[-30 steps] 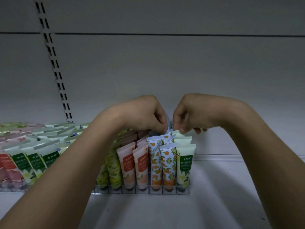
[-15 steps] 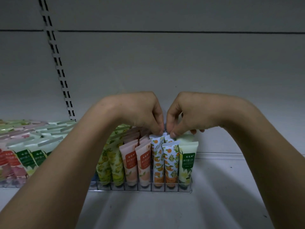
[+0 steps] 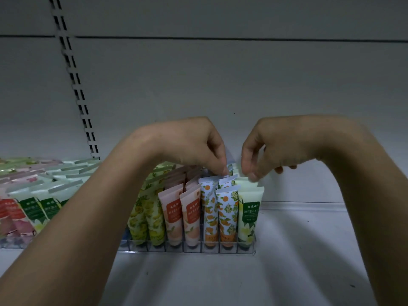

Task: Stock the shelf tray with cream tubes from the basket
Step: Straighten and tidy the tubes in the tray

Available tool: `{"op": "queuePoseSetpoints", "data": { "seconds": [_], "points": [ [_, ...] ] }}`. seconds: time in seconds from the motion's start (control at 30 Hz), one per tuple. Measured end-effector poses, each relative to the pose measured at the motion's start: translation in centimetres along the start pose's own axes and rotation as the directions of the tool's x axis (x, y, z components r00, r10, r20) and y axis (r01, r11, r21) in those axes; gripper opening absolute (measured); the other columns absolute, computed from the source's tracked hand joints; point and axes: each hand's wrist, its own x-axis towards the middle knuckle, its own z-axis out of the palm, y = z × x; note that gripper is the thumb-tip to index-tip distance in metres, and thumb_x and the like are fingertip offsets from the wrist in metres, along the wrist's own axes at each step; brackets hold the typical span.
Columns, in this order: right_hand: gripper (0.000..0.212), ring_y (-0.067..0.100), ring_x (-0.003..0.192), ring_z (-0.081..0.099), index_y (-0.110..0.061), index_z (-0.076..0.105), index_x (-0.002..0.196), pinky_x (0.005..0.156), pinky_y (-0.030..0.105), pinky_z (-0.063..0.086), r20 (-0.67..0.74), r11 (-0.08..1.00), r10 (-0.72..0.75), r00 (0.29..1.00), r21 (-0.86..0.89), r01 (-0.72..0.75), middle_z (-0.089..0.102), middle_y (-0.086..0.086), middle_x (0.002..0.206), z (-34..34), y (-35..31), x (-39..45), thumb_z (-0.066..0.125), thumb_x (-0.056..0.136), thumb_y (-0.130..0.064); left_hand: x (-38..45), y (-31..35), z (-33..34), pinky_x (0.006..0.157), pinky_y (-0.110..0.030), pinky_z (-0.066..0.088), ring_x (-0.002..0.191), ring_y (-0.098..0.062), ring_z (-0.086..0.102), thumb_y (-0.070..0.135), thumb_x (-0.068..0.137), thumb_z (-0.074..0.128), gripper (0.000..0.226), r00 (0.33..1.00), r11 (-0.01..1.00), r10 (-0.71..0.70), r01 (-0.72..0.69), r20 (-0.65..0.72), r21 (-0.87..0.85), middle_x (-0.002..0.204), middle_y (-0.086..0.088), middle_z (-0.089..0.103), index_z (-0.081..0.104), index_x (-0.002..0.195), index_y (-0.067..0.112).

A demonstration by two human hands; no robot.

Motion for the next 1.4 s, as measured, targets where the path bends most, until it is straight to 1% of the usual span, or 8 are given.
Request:
{"op": "queuePoseSetpoints", "data": {
  "seconds": [0.1,0.33,0.47,0.67,0.77,0.87,1.07,1.4],
  "points": [
    [0.008,-0.002,0.046,0.052,-0.027,0.074,0.079,0.041,0.014,0.040,0.032,1.000,0.002,0.999,-0.027,-0.001,0.074,0.000,0.086,0.2,-0.2,0.1,0.077,0.079,-0.020,0.1,0.2,0.4,0.069,-0.025,0.050,0.066,-0.001,0.063,0.039,0.073,0.079,0.012,0.999,1.000,-0.010,0.009,0.042,0.014,0.072,0.012,0.072,0.077,0.079,0.029],
    [0.011,-0.001,0.044,0.052,-0.029,0.075,0.077,0.039,0.014,0.038,0.026,0.999,-0.037,0.999,-0.034,0.038,0.073,-0.001,0.084,0.2,-0.3,0.3,0.077,0.078,-0.018,0.5,0.4,0.8,0.055,-0.010,0.042,0.057,0.007,0.057,0.034,0.075,0.079,0.005,1.000,0.999,-0.011,0.010,0.025,0.032,0.067,0.016,0.070,0.077,0.077,0.030],
    [0.009,0.000,0.045,0.052,-0.029,0.075,0.078,0.040,0.014,0.039,0.022,0.998,-0.044,0.999,-0.036,0.044,0.073,-0.001,0.086,0.3,-0.5,0.3,0.077,0.079,-0.020,0.5,0.4,0.7,0.062,-0.015,0.043,0.060,0.006,0.058,0.034,0.075,0.079,0.006,1.000,0.999,-0.013,0.012,0.020,0.042,0.068,0.016,0.071,0.077,0.078,0.029],
    [0.006,-0.001,0.046,0.051,-0.030,0.076,0.079,0.040,0.014,0.038,-0.055,0.988,-0.132,0.990,0.074,0.136,0.072,-0.007,0.077,-0.4,-0.9,-0.7,0.077,0.078,-0.024,-0.8,0.4,-0.9,0.050,-0.010,0.038,0.052,0.006,0.055,0.045,0.069,0.079,0.017,0.998,0.996,-0.008,0.014,-0.069,0.085,0.064,0.016,0.069,0.075,0.075,0.029],
    [0.004,-0.001,0.042,0.049,-0.029,0.076,0.079,0.038,0.014,0.036,0.001,0.980,-0.189,0.982,0.068,0.188,0.066,-0.014,0.059,-0.3,-1.8,-0.9,0.077,0.079,-0.025,-1.7,0.8,-1.5,0.062,-0.019,0.044,0.059,0.003,0.061,0.052,0.061,0.078,0.027,0.992,0.991,-0.107,0.101,0.070,0.083,0.067,0.015,0.071,0.076,0.076,0.029],
    [0.005,0.001,0.043,0.048,-0.027,0.076,0.078,0.039,0.016,0.036,0.039,0.983,-0.180,0.983,0.031,0.179,0.068,-0.008,0.064,0.4,-2.6,-0.5,0.078,0.077,-0.023,-1.7,1.2,-0.9,0.057,-0.012,0.042,0.060,0.004,0.063,0.047,0.064,0.081,0.024,0.972,0.984,-0.161,0.144,0.172,0.107,0.069,0.013,0.073,0.077,0.076,0.026],
    [0.007,0.008,0.053,0.055,-0.029,0.076,0.077,0.053,0.026,0.046,0.046,0.986,-0.169,0.984,0.003,0.169,0.073,-0.003,0.077,1.3,-3.2,0.1,0.079,0.077,-0.022,-1.6,1.4,-0.6,0.057,-0.012,0.046,0.060,0.002,0.064,0.036,0.068,0.084,0.013,0.974,0.984,-0.148,0.128,0.169,0.124,0.068,0.013,0.072,0.077,0.075,0.028],
    [0.009,0.001,0.041,0.048,-0.031,0.077,0.075,0.044,0.017,0.040,0.028,0.982,-0.189,0.982,0.017,0.189,0.067,-0.011,0.062,1.3,-3.0,0.3,0.081,0.075,-0.024,-1.6,1.0,-0.8,0.057,-0.012,0.045,0.056,0.002,0.063,0.028,0.069,0.084,0.011,0.978,0.990,-0.118,0.103,0.173,0.092,0.067,0.011,0.072,0.077,0.077,0.029]
  ]
}}
